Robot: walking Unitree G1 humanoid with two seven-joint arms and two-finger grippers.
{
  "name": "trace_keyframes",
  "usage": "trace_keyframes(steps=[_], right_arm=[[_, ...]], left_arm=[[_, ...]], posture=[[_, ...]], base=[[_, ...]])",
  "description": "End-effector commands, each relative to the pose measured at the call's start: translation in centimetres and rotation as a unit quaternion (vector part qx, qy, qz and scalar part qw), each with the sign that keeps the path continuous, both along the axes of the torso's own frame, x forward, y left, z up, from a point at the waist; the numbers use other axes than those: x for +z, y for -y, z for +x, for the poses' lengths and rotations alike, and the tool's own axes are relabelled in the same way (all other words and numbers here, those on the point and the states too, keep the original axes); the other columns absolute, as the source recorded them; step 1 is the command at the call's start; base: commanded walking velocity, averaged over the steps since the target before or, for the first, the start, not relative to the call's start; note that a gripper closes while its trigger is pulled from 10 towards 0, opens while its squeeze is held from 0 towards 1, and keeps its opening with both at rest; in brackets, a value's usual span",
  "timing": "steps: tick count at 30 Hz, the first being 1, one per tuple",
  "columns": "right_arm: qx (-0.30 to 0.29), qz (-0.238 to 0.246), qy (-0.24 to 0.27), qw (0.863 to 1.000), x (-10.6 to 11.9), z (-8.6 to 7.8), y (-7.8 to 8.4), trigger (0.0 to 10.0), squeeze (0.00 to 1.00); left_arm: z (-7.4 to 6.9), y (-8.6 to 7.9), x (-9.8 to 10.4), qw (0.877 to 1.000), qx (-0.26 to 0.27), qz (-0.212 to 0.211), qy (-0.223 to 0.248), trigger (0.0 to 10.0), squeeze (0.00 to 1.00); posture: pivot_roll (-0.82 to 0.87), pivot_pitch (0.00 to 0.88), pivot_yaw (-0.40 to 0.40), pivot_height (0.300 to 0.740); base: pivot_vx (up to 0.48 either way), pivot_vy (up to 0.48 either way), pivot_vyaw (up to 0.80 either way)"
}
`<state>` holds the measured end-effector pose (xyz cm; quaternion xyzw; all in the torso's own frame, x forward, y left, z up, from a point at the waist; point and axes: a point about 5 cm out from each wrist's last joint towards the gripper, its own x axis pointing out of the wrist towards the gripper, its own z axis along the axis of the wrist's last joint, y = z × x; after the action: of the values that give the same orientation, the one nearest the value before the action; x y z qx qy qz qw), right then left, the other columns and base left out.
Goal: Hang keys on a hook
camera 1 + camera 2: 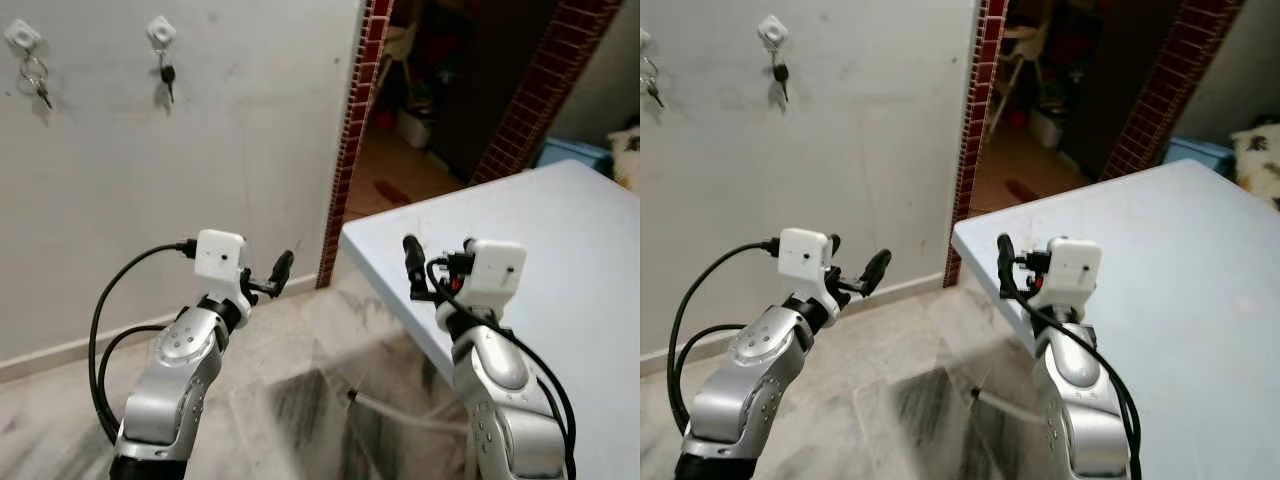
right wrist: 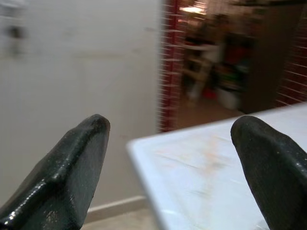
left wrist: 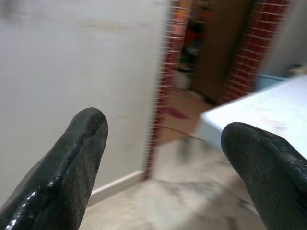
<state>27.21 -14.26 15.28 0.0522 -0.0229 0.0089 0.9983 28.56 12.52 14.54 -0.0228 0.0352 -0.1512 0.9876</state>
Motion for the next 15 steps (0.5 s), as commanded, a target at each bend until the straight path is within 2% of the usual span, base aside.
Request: trace_keyframes(steps=[1,6,11,15], right_arm=[[-0.011,0.0,-0.013,1.0,-0.6,0.0,0.6,10.0,0.0],[-0.024,0.003,-0.013,1.0,-1.1,0.6,1.3,10.0,0.0],[-0.056,0.018,-0.004,0.998,-1.5,1.6,1.8,10.0,0.0],[-0.057,0.019,-0.005,0.998,-2.0,1.6,1.7,10.0,0.0]], left_arm=[[0.0,0.1,-1.0,1.0,-0.002,0.007,-0.02,10.0,0.0],[0.0,-0.2,-1.9,0.999,-0.008,0.027,-0.034,10.0,0.0],[0.8,-1.5,-1.2,0.999,-0.011,0.033,-0.026,10.0,0.0],[1.2,-1.7,-1.3,0.999,-0.01,0.038,-0.025,10.0,0.0]], posture=[[0.12,0.004,-0.118,0.74],[0.16,0.0,-0.093,0.74],[0.18,0.0,-0.045,0.74],[0.19,0.0,-0.028,0.74]], base=[[0.0,0.0,0.0],[0.0,0.0,0.0],[0.0,0.0,0.0],[0.0,0.0,0.0]])
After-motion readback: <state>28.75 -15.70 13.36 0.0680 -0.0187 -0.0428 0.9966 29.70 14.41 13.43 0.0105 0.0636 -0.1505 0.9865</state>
